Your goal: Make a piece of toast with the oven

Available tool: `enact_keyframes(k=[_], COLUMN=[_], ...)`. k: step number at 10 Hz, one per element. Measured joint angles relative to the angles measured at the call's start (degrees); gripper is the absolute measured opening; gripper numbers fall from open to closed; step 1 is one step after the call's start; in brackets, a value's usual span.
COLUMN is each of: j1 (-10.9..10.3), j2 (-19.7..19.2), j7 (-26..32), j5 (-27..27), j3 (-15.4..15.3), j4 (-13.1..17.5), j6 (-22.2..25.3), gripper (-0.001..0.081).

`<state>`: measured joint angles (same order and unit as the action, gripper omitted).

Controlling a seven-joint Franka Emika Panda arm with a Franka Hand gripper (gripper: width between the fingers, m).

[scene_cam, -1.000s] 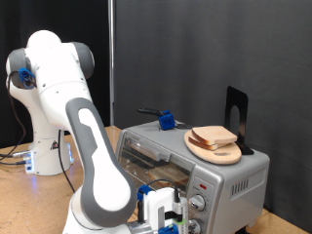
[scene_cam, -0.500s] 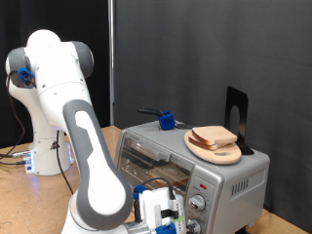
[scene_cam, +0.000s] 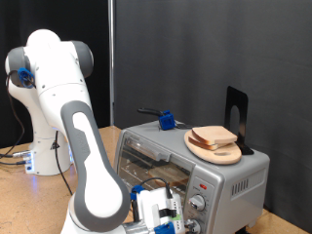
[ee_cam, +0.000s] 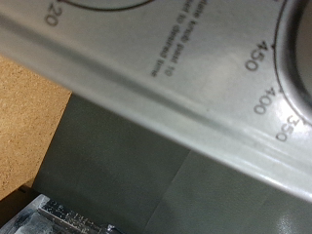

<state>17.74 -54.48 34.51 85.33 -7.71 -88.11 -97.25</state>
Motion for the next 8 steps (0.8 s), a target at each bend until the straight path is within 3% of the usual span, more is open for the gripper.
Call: enact_keyframes(k=[4,6,7,8], j1=[0.00,0.01,0.04,0.12], j2=[0.01,0.00,0.00,0.00], j7=[0.05,0.15,0.15,0.15], j5=[0.05,0.84,0.86,0.86], j3=[0.00,0.05,0.11,0.18], j4=[-0.03,0.23,0.34,0.44], j6=[0.00,-2.35,-2.82,-2.85], gripper=[0.0090,0.0090,0.0286,0.0286])
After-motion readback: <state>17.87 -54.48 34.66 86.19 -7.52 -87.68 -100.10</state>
